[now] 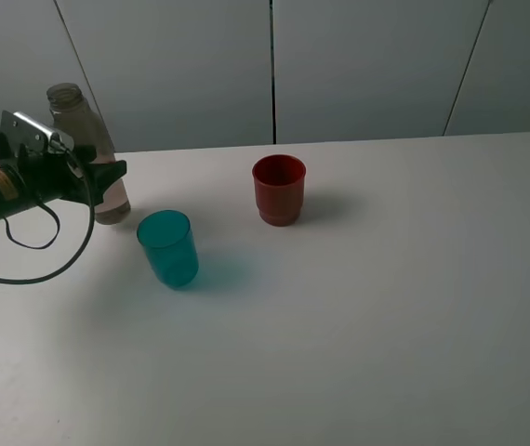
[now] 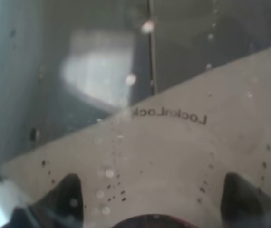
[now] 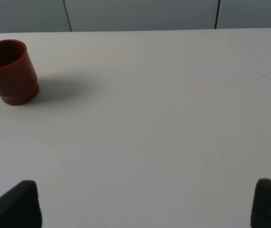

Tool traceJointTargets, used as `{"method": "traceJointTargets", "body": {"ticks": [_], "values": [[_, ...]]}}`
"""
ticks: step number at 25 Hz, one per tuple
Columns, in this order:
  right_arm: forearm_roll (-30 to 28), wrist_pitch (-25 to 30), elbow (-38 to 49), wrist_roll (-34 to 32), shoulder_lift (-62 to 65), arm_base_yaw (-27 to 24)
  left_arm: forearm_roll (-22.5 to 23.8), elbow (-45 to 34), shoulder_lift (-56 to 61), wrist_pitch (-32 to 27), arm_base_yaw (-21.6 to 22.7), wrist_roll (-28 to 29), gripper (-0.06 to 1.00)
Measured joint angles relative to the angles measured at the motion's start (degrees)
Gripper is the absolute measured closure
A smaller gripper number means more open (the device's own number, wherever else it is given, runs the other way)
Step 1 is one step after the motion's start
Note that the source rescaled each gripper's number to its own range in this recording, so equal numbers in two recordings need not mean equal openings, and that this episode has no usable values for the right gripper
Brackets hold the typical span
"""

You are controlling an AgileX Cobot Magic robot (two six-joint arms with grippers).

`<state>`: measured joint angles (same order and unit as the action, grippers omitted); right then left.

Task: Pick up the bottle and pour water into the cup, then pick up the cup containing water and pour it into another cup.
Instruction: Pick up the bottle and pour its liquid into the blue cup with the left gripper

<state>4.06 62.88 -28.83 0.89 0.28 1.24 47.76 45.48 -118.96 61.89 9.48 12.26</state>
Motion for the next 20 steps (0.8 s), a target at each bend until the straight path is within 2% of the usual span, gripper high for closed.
{"method": "traceJointTargets", "body": {"ticks": [9,14,20], "values": [[0.0,0.0,0.0,0.0,0.0,0.0,3.8,-0.1,9.1,-13.1,-0.5,2.2,0.92],[0.0,0.0,0.0,0.0,0.0,0.0,6.3,-0.1,11.8,-20.1,-3.6,0.7,0.92],[0.0,0.0,0.0,0.0,0.0,0.0,7.5,-0.1,12.0,-22.1,-6.0,-3.7,0.92]]}}
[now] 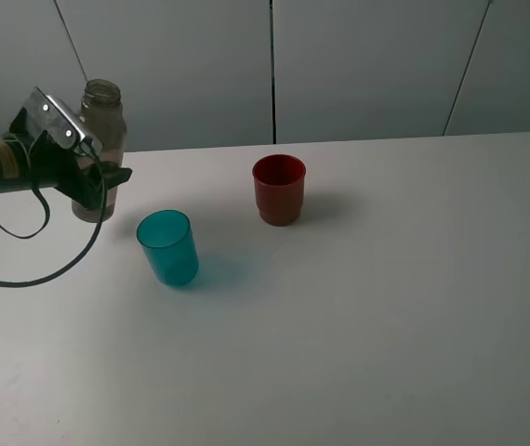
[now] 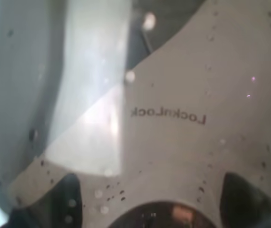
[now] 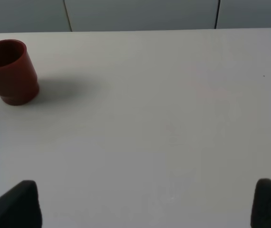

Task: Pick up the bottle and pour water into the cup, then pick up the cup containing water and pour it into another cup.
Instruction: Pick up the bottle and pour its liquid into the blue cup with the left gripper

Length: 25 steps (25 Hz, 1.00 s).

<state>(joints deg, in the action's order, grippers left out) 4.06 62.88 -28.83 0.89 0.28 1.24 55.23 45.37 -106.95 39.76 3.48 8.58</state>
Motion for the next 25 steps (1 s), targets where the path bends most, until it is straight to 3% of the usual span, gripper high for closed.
{"method": "traceJointTargets", "body": {"ticks": [18,25], "values": [[0.0,0.0,0.0,0.0,0.0,0.0,2.4,0.0,1.8,-0.2,-0.8,-20.5,0.92],[0.0,0.0,0.0,0.0,0.0,0.0,4.3,0.0,1.8,0.4,-0.9,-24.8,0.92]]}}
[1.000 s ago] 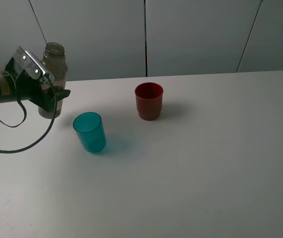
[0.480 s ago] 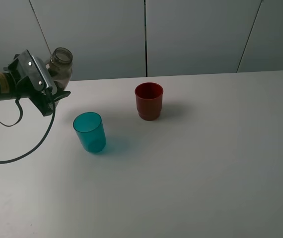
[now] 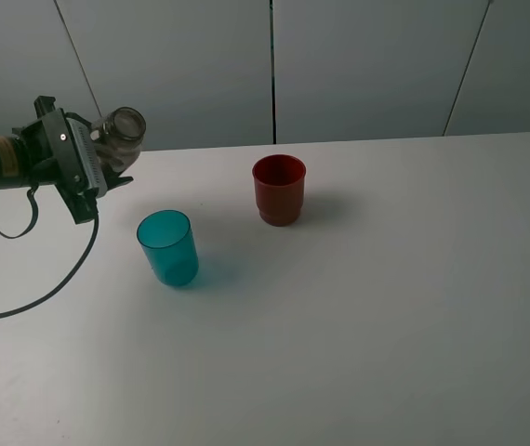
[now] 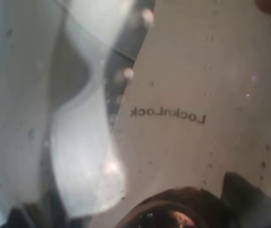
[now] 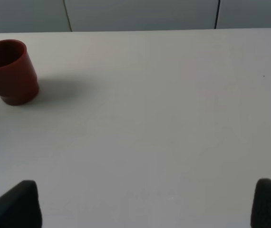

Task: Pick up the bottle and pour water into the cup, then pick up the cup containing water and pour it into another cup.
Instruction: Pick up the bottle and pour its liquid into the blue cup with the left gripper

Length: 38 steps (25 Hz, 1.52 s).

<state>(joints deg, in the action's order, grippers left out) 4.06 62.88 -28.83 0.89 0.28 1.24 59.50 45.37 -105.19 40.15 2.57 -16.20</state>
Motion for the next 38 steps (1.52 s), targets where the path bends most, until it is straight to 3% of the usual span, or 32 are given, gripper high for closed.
{"method": "traceJointTargets", "body": {"ticks": [25,38], "values": [[0.0,0.0,0.0,0.0,0.0,0.0,0.9,0.0,0.0,0.8,-0.2,-17.5,0.92],[0.0,0.0,0.0,0.0,0.0,0.0,5.2,0.0,0.0,2.2,-0.2,-18.1,0.92]]}}
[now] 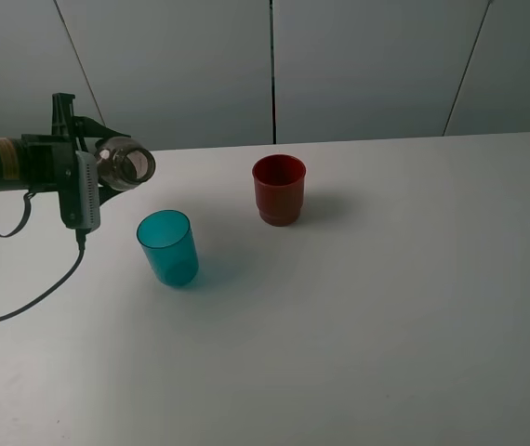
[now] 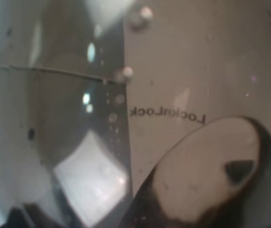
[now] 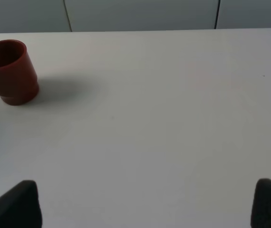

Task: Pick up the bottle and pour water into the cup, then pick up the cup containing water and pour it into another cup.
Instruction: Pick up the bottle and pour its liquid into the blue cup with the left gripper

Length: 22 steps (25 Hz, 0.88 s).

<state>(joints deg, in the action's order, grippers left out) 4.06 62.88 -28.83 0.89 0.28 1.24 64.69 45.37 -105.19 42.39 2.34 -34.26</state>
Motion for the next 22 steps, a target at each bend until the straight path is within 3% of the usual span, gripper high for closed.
{"method": "traceJointTargets", "body": {"ticks": [11,22], "values": [[0.0,0.0,0.0,0.0,0.0,0.0,2.2,2.5,-1.9,-1.2,0.5,0.7,0.92],[0.0,0.0,0.0,0.0,0.0,0.0,7.7,3.8,-1.9,-2.7,1.6,1.2,0.92]]}}
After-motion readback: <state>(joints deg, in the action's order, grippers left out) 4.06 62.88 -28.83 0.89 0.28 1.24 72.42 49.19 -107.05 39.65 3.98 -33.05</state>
